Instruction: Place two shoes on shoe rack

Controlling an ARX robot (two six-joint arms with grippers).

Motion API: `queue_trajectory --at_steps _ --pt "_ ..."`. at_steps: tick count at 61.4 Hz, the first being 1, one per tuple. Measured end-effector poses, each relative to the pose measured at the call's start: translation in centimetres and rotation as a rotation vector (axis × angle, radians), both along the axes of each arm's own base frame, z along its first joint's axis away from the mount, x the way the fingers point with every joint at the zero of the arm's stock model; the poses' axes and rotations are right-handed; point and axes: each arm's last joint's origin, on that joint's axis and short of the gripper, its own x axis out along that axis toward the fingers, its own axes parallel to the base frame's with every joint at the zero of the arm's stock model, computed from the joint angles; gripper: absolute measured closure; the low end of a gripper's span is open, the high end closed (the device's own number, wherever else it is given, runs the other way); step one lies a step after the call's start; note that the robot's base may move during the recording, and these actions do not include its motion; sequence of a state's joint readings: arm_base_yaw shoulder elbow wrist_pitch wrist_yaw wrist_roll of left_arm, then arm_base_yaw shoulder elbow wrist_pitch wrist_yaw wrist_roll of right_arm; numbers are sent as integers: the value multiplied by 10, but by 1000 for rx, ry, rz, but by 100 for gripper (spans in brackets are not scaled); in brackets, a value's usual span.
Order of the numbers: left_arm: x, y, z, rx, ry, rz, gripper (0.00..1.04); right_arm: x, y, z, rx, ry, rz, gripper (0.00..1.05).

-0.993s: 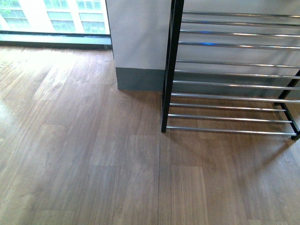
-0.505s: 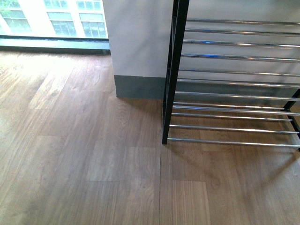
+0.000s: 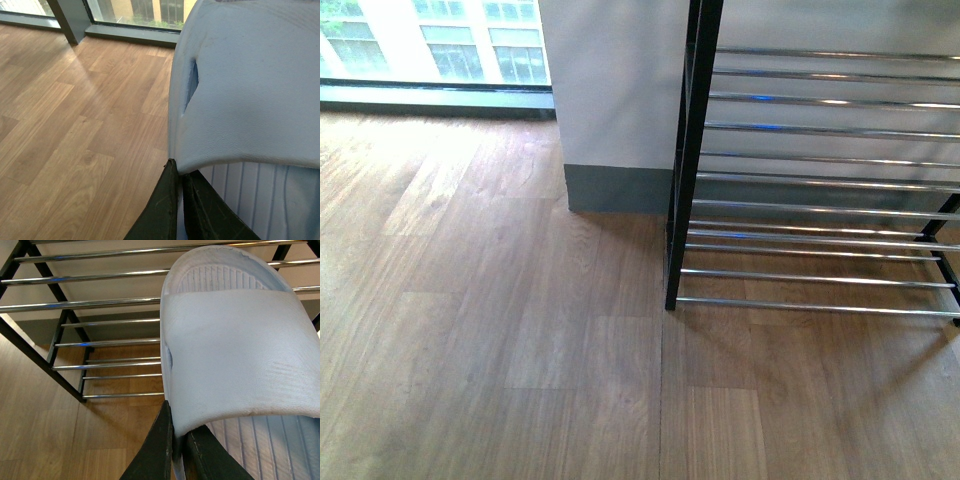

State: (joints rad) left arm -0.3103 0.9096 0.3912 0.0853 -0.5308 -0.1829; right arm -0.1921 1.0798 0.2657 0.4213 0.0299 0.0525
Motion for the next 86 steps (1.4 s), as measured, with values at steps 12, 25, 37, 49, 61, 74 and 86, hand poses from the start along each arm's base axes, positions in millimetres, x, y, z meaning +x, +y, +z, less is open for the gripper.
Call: queue_trajectory --at_steps 12,25,37,49,61,74,86 --pt "0 0 0 0 0 0 103 0 0 0 0 0 0 103" --pt "0 0 0 0 0 0 103 0 0 0 0 0 -1 103" --pt "0 0 0 2 0 0 103 0 0 0 0 -1 0 103" --pt "0 0 0 2 1 -1 103 0 0 0 0 -1 0 103" --pt "0 0 0 3 1 -1 103 -1 2 3 29 -188 235 103" --pt "0 0 0 2 1 -2 103 14 15 53 51 -293 362 103" --pt "0 0 0 1 1 -3 103 56 36 84 86 -232 366 103"
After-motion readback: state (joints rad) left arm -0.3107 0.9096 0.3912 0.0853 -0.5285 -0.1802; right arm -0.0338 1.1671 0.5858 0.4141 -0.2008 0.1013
